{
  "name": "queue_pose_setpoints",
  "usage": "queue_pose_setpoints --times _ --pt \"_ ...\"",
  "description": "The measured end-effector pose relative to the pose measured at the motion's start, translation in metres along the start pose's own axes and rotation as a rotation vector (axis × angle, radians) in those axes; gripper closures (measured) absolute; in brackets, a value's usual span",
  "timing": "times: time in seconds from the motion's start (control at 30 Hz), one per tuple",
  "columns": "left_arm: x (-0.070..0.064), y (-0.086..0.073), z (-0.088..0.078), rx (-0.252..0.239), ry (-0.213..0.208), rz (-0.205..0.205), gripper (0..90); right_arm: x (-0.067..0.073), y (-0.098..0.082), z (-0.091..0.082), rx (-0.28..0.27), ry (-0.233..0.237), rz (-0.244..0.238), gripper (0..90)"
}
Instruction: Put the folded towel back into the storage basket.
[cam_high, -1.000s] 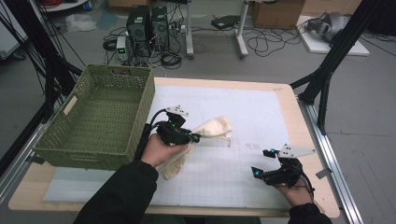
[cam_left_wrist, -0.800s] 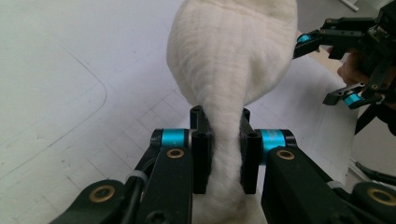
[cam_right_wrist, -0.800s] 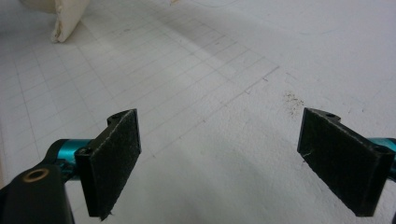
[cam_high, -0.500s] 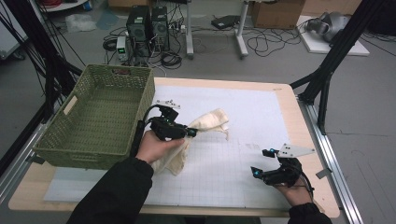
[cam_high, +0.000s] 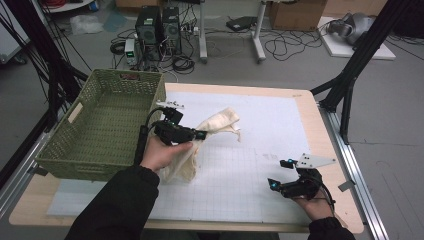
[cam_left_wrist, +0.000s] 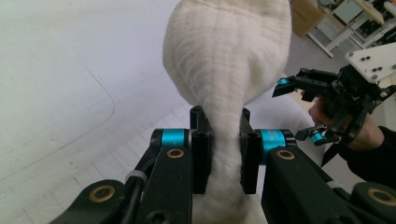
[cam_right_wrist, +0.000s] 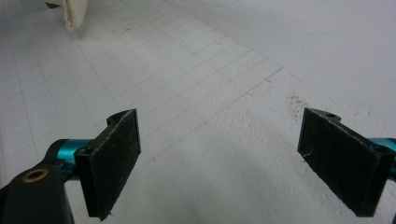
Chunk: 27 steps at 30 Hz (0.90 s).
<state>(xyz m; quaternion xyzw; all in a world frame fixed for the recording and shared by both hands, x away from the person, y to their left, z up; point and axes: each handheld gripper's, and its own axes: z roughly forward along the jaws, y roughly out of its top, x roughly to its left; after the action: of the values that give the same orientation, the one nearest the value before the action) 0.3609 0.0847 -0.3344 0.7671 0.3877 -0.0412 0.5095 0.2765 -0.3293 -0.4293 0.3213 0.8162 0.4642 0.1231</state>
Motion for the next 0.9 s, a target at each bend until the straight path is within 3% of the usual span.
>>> queue_pose_setpoints --times 0.57,0.9 --pt "0.002 0.004 -0.009 -0.013 -0.015 -0.018 79.9 -0.001 0.0 0.001 0.002 0.002 0.001 11.9" --pt "0.005 0.007 -0.019 -0.025 -0.002 -0.046 79.9 -0.001 0.0 0.001 0.004 0.002 0.002 12.0"
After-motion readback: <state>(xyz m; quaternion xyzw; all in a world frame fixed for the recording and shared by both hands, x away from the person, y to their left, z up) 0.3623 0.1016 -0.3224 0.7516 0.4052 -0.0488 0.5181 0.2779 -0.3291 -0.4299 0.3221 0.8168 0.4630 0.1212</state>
